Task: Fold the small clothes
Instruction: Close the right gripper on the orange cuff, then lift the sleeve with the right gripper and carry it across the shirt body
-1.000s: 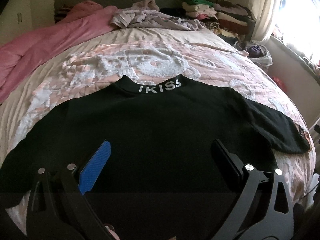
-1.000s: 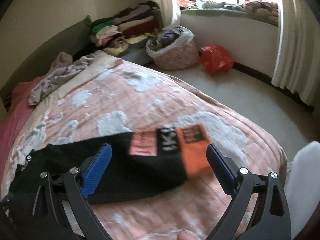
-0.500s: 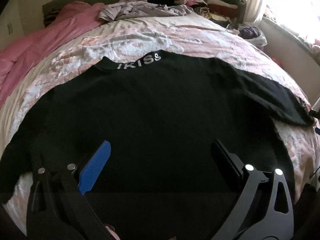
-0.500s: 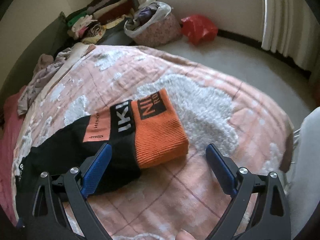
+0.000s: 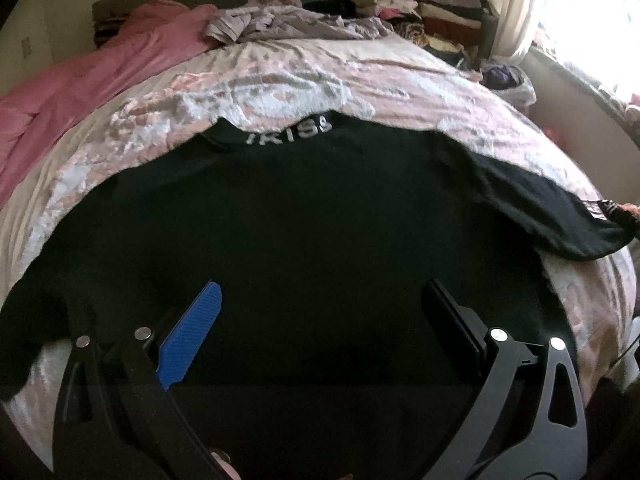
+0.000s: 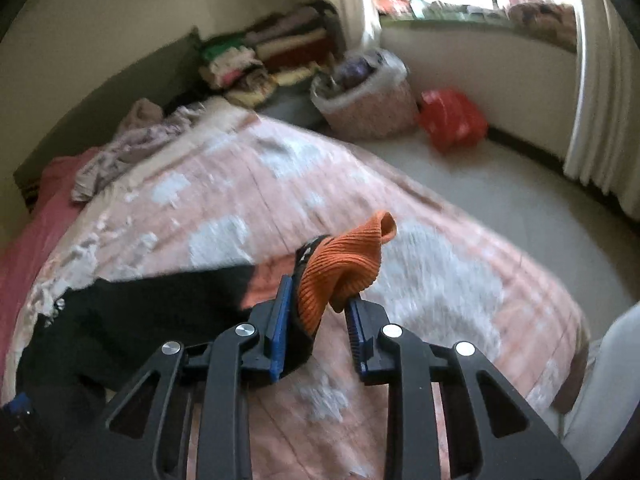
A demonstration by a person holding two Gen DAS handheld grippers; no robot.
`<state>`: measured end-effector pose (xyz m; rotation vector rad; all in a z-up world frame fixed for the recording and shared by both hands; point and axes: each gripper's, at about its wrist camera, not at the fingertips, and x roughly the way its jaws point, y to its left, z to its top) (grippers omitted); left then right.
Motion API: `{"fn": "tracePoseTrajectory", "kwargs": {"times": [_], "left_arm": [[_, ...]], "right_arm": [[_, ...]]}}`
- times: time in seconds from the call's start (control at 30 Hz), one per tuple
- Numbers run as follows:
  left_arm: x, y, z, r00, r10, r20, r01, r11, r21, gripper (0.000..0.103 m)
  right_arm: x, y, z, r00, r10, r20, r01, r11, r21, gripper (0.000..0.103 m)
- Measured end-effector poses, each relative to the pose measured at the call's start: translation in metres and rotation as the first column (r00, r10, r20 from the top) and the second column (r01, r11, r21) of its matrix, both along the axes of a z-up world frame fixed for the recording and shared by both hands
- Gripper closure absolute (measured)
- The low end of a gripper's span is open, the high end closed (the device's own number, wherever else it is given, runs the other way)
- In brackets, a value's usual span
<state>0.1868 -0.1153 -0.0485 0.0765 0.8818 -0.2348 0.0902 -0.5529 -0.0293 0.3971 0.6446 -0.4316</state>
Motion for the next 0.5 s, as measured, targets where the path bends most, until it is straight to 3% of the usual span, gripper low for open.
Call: {"fn": "tracePoseTrajectory", "kwargs": {"times": [0.13,0.27,0.5], "left_arm": [[-0.002,0.01,0.012,1.0,0.012,0.022,-0.011,1.0,-0.02,0.009],[-0.002,0.019,0.02,0.999,0.031,0.033,-0.03,0.999,-0.042,0.009],[0.0,0.031,0.031,0.998,0.054,0.04,-0.05,0.995,-0.083,0.009]], "right_arm": [[0.006,0.004,0.035,0.996,0.07,0.061,-0.064,0.993,-0.102,0.079],[0.016,0.016,0.07,0.979,0.175,0.107,-0.147,0.962,-0.228,0.079],[0.032,0.065,0.132,0.918,0.353,0.178,-0.282,0.901,-0.33,0.079]]}}
